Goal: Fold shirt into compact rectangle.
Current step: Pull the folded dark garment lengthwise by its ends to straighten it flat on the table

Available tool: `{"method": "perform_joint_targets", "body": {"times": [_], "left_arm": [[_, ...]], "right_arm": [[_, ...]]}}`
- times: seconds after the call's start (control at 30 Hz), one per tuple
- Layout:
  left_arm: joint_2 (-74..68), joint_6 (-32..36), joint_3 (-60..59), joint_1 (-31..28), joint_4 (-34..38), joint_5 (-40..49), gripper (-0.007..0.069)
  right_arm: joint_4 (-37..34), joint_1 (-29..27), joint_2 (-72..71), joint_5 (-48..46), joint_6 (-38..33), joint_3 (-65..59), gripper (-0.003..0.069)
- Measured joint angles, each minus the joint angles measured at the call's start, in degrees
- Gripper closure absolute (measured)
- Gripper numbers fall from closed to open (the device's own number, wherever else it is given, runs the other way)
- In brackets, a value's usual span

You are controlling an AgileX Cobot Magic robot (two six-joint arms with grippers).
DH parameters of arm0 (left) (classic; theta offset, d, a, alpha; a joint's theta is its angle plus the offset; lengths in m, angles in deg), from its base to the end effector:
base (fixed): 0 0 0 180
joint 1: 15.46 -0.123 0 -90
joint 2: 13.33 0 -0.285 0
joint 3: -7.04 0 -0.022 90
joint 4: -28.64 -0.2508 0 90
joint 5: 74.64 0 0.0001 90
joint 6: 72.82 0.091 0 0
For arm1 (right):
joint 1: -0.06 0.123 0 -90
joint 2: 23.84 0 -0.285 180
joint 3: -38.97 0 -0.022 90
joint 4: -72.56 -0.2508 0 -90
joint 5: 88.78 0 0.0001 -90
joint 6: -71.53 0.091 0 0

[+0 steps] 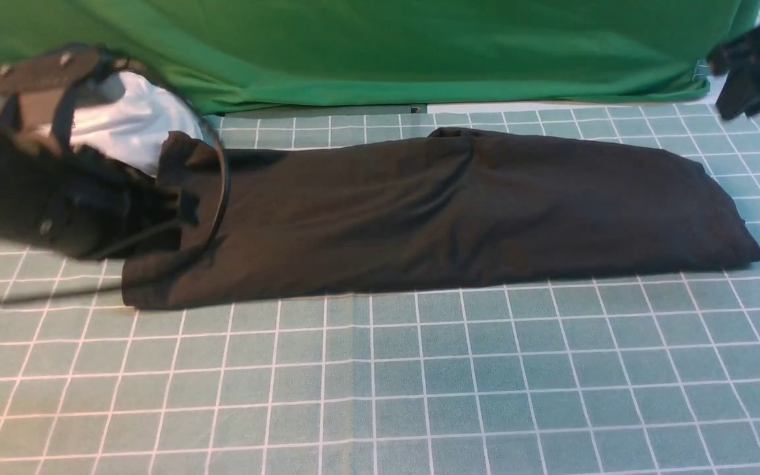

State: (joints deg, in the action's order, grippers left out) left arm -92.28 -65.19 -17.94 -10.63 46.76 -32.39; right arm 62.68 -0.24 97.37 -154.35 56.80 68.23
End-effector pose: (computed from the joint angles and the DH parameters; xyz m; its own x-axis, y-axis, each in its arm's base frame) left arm 0.2429 -0.0396 0.2910 -0.8303 -0.0322 -0.5564 0.1167 0.9662 -0.2300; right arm 0.4339 0.0120 0.2973 -0.8959 -0.1772 -0.4075 -0.2242 0.9720 0.0702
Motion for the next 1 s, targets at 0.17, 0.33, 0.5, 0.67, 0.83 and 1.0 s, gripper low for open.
{"method": "perform_joint_targets", "body": {"times": [0.17, 0.33, 0.5, 0.67, 0.83, 1.0], "left_arm": [[6.0, 0.0, -6.9, 0.0, 0.0, -1.6, 0.0611], [9.2, 0.0, -8.5, 0.0, 0.0, -0.9, 0.0611], [10.7, 0.0, -8.5, 0.0, 0.0, -0.3, 0.0611], [11.4, -0.4, -8.5, 0.0, 0.0, 0.6, 0.0611], [11.4, -0.7, -8.5, 0.0, 0.0, 0.6, 0.0611], [11.4, -1.0, -8.5, 0.0, 0.9, 0.7, 0.0611]], "right_arm": [[6.4, -0.1, 5.4, 5.2, 4.0, -2.5, 0.0018], [7.8, -0.2, 12.5, 8.3, 5.0, -2.5, -0.0015], [7.9, -0.7, 16.4, 8.9, 6.3, -2.5, -0.0008], [6.8, -2.4, 16.6, 9.4, 6.9, -2.5, 0.0003], [5.1, -3.0, 17.1, 8.4, 6.5, -2.3, 0.0076], [4.7, -3.2, 17.2, 6.7, 1.7, -1.9, 0.0495]]}}
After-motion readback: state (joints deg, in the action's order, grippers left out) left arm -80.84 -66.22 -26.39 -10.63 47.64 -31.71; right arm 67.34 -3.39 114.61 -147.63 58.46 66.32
